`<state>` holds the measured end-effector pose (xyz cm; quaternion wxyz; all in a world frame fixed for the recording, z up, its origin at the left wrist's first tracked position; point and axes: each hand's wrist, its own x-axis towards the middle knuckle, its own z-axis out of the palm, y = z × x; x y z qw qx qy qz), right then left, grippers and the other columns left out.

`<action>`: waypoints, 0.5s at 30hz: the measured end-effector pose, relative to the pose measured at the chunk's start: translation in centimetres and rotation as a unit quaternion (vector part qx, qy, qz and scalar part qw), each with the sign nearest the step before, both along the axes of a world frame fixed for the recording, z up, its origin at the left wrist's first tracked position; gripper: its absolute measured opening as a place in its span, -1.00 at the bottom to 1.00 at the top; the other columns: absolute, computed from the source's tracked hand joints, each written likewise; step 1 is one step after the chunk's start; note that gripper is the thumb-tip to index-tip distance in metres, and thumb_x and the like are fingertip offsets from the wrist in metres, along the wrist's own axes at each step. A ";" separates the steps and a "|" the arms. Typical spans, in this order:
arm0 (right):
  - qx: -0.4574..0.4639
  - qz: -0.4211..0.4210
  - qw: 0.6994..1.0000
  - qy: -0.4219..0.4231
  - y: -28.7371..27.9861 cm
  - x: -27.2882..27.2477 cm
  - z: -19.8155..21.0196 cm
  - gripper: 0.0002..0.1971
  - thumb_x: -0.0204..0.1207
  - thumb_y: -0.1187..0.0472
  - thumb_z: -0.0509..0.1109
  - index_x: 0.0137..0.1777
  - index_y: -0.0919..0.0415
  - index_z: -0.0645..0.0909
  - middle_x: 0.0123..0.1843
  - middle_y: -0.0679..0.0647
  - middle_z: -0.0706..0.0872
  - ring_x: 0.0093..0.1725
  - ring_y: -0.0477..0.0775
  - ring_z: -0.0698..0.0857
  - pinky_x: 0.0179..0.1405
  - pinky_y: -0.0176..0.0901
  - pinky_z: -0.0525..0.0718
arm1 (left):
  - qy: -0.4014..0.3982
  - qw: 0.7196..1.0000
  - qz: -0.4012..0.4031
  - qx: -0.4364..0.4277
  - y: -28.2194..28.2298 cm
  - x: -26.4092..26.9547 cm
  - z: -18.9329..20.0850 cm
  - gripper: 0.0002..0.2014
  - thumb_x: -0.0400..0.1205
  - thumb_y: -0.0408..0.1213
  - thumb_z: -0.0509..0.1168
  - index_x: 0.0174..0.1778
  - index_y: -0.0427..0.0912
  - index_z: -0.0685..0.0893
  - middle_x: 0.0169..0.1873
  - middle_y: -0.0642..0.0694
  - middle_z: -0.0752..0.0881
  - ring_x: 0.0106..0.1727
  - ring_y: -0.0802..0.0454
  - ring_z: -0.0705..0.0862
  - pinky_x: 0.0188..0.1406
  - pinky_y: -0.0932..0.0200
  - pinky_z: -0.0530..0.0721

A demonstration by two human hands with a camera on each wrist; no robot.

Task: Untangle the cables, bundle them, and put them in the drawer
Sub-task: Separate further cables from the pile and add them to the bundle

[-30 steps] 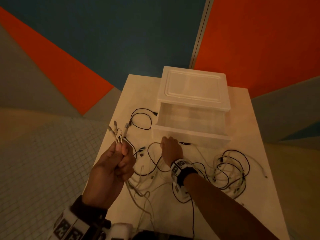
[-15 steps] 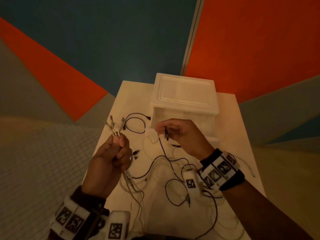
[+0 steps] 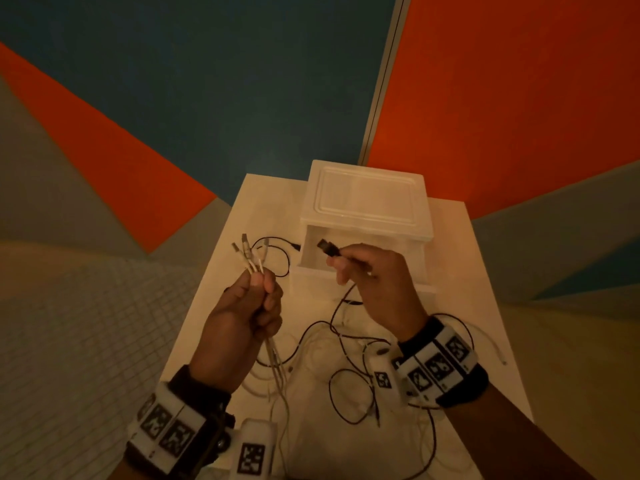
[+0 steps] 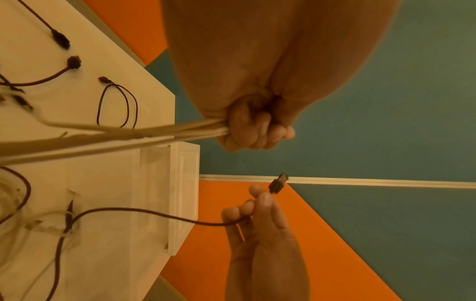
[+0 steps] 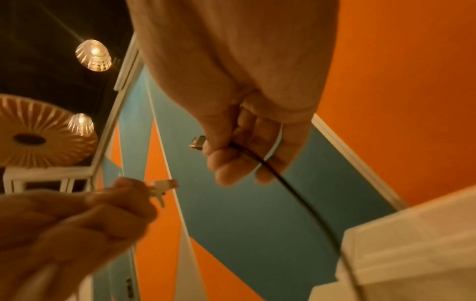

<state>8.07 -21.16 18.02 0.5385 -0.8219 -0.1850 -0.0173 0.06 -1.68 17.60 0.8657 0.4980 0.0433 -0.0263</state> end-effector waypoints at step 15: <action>0.130 -0.057 0.983 0.119 6.6 -5.7 1.7 -0.69 0.63 0.13 0.35 -0.35 0.17 0.64 -0.60 -0.04 0.54 -0.56 -0.07 0.51 -0.49 -0.08 0.54 | 0.012 0.999 -0.017 0.041 -2.8 -0.5 0.0 -0.61 0.70 -0.20 0.06 0.38 -0.10 0.63 0.09 -0.19 0.78 0.08 -0.03 0.74 -0.06 0.17 0.70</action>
